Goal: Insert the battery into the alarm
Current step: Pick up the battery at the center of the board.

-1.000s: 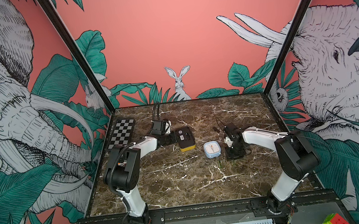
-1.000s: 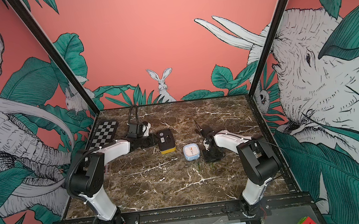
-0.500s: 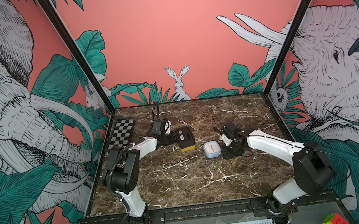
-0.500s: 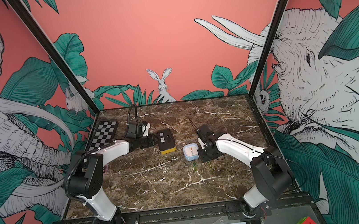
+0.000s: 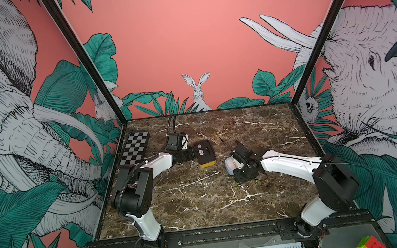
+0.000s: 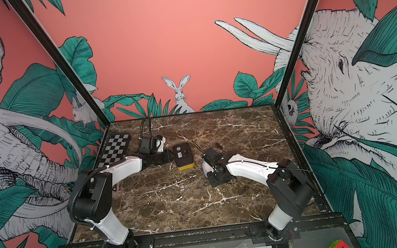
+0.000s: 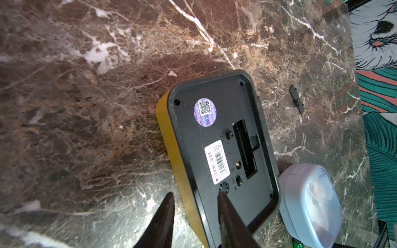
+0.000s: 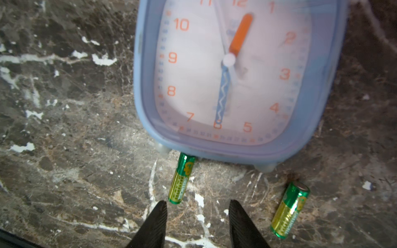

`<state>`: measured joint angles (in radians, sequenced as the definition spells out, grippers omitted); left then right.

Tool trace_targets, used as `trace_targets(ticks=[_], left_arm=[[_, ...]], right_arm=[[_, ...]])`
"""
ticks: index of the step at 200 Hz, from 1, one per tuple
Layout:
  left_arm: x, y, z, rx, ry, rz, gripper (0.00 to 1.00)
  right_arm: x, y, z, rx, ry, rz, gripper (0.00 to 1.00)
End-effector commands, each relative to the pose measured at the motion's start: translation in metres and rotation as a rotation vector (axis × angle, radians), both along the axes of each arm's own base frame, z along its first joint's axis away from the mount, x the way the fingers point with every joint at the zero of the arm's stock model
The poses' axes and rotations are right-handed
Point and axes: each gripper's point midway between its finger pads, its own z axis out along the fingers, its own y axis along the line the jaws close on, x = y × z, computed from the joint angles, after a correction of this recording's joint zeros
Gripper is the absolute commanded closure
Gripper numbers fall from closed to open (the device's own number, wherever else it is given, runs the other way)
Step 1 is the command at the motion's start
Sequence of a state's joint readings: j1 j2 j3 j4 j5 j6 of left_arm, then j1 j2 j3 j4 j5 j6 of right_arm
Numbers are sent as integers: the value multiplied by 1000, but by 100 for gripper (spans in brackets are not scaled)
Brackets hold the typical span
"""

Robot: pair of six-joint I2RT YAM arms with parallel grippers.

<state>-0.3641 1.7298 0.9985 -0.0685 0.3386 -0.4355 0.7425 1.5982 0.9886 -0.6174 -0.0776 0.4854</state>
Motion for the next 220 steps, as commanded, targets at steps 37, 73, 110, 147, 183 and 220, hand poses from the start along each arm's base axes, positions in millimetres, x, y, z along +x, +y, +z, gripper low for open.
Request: trace_targets(ticks=[37, 73, 110, 147, 183, 220], left_arm=[[-7, 5, 17, 34, -23, -14, 64], [-7, 6, 14, 32, -11, -5, 64], [-7, 5, 14, 30, -9, 1, 64], [-5, 6, 15, 33, -10, 5, 64], [-3, 5, 20, 34, -20, 2, 64], [-4, 4, 27, 34, -46, -8, 64]], right_arm=[[6, 10, -19, -41, -22, 11, 56], [1, 3, -28, -83, -12, 33, 59], [-4, -4, -37, -131, 15, 61, 64], [-9, -7, -44, -149, 43, 78, 72], [-14, -9, -49, -154, 68, 87, 80], [-17, -9, -43, -135, 64, 82, 89]])
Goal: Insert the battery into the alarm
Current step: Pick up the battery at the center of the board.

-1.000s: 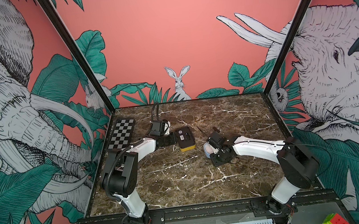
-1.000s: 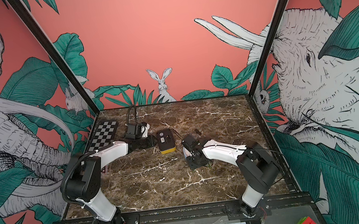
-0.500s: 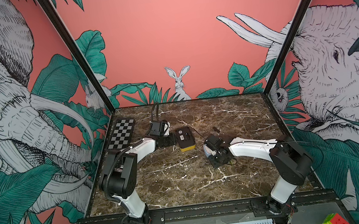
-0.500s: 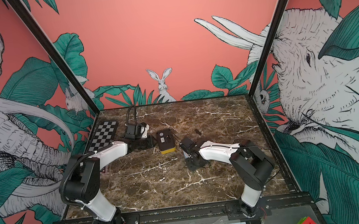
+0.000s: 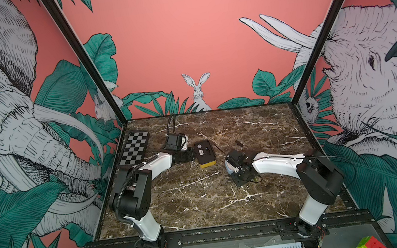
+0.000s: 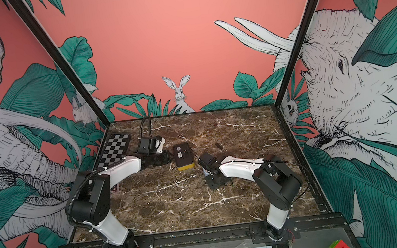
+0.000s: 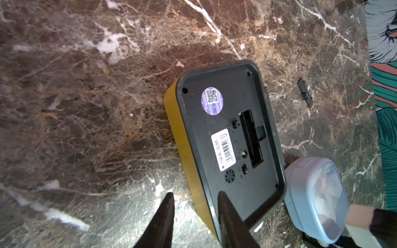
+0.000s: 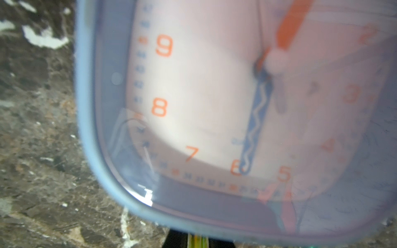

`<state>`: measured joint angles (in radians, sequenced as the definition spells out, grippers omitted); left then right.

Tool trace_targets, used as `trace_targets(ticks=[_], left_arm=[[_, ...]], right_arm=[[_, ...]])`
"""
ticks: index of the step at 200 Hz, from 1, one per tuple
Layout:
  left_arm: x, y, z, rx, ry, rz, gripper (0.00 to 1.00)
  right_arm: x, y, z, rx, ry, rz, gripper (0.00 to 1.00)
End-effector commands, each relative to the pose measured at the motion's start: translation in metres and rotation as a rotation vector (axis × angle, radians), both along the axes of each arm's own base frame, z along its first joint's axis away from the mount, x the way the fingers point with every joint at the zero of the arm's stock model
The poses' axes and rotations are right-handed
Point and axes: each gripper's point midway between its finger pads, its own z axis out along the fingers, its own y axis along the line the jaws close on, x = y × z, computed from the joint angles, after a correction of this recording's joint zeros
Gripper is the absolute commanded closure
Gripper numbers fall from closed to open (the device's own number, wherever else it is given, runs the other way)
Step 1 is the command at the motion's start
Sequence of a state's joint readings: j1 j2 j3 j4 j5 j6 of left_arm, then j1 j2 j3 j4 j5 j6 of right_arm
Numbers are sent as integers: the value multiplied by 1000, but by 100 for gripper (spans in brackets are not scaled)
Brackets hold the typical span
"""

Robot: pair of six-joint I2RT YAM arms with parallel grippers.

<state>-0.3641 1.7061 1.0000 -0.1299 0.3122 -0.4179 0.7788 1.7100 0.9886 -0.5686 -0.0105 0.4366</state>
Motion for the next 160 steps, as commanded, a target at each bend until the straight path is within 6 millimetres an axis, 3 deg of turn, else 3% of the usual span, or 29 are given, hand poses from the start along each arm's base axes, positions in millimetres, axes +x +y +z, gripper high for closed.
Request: trace_targets(ticks=[1, 46, 47, 61, 99, 129, 160], left_arm=[[3, -4, 27, -6, -65, -14, 64], [-1, -10, 47, -16, -160, -57, 64], [-2, -10, 48, -17, -165, -60, 64], [-4, -13, 58, -10, -218, -91, 63], [-12, -22, 87, 59, -386, -198, 63], [-23, -35, 105, 157, -569, -347, 66], [-48, -66, 114, 285, -824, -621, 70]], right_arm=[[-19, -11, -11, -38, 70, 9, 90], [-17, -5, 29, 28, 35, 2, 93], [-16, -4, 38, 48, 18, 4, 94], [-13, -2, 62, 87, -2, 5, 94], [-8, -4, 100, 220, 51, -35, 94], [11, -5, 128, 322, 112, -66, 94], [33, -2, 149, 446, 199, -90, 93]])
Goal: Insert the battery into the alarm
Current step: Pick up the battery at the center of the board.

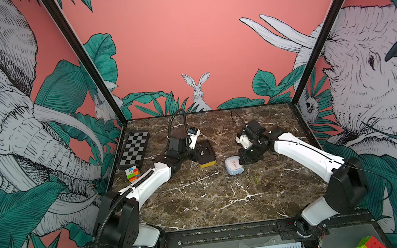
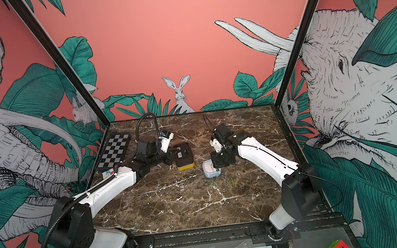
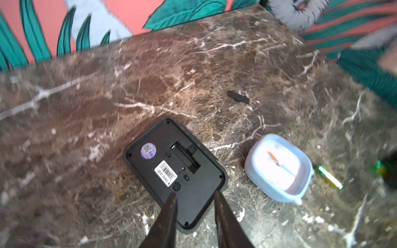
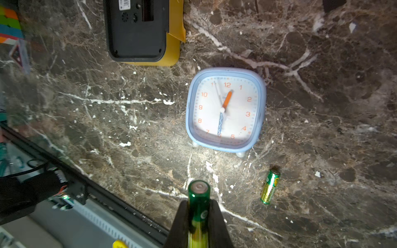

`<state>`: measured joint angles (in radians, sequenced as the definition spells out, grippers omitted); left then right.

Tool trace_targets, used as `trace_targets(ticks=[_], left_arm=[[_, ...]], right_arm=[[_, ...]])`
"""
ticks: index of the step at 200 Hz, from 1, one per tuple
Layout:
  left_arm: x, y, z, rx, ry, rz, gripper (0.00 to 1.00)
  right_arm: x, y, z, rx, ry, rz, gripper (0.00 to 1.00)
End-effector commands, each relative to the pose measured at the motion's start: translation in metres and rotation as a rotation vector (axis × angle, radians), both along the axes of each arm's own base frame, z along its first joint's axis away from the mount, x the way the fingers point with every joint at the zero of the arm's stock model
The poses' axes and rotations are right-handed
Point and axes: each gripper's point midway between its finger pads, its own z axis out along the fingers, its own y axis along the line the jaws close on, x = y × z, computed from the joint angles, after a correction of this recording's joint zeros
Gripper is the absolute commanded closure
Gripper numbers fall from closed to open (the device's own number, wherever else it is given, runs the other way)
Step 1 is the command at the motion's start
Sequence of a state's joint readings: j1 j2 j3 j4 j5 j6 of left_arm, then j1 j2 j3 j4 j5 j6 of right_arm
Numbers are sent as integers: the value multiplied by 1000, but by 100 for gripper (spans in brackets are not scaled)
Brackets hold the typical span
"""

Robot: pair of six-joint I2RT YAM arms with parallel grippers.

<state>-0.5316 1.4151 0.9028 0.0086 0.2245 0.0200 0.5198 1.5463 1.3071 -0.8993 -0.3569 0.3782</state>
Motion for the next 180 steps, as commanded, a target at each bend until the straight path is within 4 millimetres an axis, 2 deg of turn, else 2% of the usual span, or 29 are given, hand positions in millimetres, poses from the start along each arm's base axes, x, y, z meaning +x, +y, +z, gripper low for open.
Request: trace_targets(ticks=[1, 42, 61, 71, 74, 82, 134, 180], left_arm=[[-15, -20, 14, 154, -285, -216, 70], [-52, -61, 13, 259, -618, -590, 71], [-73, -76, 6, 290, -779, -762, 71], [-77, -81, 2, 302, -821, -822, 71], [-87, -89, 1, 295, -839, -864, 71], [-95, -96, -1, 299, -873, -914, 71], [-118, -129, 7, 273, -1073, -1017, 71], [-126, -138, 16, 252, -1155, -1034, 68]], right_arm=[[-3, 6, 11, 103, 125, 39, 93], [22, 4, 22, 154, 191, 19, 92], [27, 4, 25, 192, 224, -5, 92], [28, 6, 24, 209, 244, -19, 91], [28, 6, 24, 212, 249, -24, 91], [27, 7, 24, 222, 268, -33, 92], [21, 10, 24, 251, 328, -75, 91], [13, 10, 20, 264, 367, -90, 92]])
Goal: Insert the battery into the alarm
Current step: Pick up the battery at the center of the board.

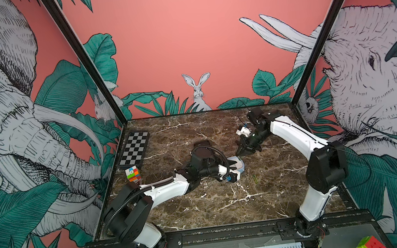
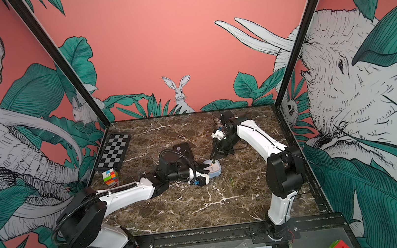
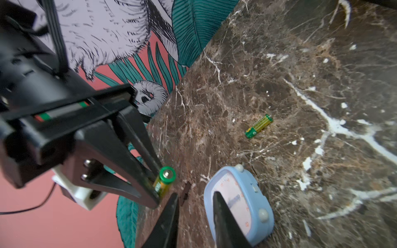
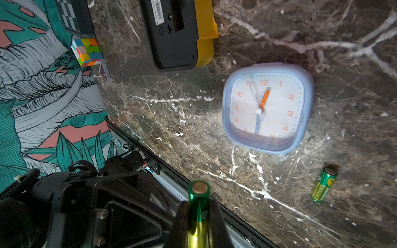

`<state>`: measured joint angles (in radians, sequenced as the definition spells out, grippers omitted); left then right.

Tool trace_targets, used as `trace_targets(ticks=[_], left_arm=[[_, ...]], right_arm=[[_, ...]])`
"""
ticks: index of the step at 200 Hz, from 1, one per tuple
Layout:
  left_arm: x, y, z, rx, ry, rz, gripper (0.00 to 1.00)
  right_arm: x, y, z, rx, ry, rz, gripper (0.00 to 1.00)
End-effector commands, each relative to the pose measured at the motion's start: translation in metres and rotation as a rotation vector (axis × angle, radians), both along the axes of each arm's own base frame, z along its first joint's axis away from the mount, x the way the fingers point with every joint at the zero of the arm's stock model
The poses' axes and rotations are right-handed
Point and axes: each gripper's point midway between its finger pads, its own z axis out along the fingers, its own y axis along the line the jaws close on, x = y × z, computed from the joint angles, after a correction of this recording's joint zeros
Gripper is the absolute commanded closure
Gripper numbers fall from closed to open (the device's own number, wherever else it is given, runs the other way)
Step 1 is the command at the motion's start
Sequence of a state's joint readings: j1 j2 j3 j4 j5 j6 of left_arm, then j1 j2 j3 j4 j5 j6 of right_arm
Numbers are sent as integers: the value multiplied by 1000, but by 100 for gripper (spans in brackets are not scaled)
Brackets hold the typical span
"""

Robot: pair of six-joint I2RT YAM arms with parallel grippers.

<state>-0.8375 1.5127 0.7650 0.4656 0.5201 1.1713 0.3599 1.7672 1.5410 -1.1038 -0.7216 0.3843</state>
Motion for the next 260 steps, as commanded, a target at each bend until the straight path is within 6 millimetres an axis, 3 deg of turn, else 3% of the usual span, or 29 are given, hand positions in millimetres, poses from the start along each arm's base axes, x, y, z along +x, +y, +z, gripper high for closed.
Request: trace_targets(ticks=[1, 40, 80, 107, 171, 213, 260], left_arm=[[-7, -6, 14, -44, -92, -62, 68], [-10, -7, 3, 16, -121, -104, 64], [-9, -10, 9, 13, -160, -114, 62], [-11, -12, 2, 48, -179, -134, 62], [1, -19, -8, 85, -253, -105, 62], [9, -25, -9, 82, -309, -67, 63], [17, -25, -15, 124, -369, -34, 74]], right_arm=[[-9, 1, 2, 23, 43, -12, 92], [-13, 2, -2, 32, 60, -18, 92], [-14, 4, -3, 44, 74, -27, 92], [-14, 7, -2, 59, 83, -30, 92], [-16, 11, -4, 63, 95, -23, 93], [-19, 12, -9, 56, 108, -21, 93], [-19, 15, -10, 59, 115, -18, 93]])
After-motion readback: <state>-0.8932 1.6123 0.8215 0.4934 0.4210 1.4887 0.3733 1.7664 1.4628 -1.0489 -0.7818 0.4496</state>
